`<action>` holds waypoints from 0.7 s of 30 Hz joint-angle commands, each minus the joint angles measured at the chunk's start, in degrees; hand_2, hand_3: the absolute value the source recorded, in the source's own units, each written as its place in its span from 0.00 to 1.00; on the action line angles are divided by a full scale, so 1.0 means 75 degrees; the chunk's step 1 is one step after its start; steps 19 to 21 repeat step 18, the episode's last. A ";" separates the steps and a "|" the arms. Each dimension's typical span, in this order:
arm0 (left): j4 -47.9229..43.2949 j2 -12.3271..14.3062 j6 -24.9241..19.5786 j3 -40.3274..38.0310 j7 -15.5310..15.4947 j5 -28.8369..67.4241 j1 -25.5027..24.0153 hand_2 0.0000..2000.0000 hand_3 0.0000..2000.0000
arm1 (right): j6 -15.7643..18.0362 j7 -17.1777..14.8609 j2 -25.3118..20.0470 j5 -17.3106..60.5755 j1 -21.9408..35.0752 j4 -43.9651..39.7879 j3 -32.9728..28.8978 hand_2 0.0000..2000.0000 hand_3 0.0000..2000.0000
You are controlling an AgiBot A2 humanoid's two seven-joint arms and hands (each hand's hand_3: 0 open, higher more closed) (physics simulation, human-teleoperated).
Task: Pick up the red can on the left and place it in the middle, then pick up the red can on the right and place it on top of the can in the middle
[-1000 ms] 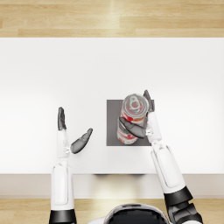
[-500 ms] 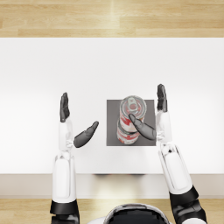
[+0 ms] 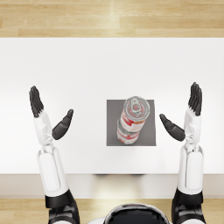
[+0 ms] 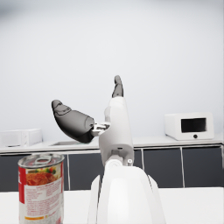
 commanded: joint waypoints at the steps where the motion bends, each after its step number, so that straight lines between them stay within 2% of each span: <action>1: 0.0259 0.0005 0.0000 -0.0356 0.0000 0.0000 -0.0028 0.00 0.00 | 0.0015 0.0022 -0.0004 0.0000 -0.0086 -0.0313 -0.0349 0.00 0.00; 2: 0.0133 0.0011 0.0000 -0.0169 0.0000 -0.0001 -0.0060 0.00 0.00 | 0.0026 0.0037 -0.0005 -0.0001 -0.0083 -0.0149 -0.0170 0.00 0.00; 21: 0.0283 0.0026 0.0000 -0.0359 0.0000 -0.0001 -0.0134 0.00 0.00 | 0.0053 0.0076 -0.0014 -0.0001 -0.0194 -0.0332 -0.0347 0.00 0.00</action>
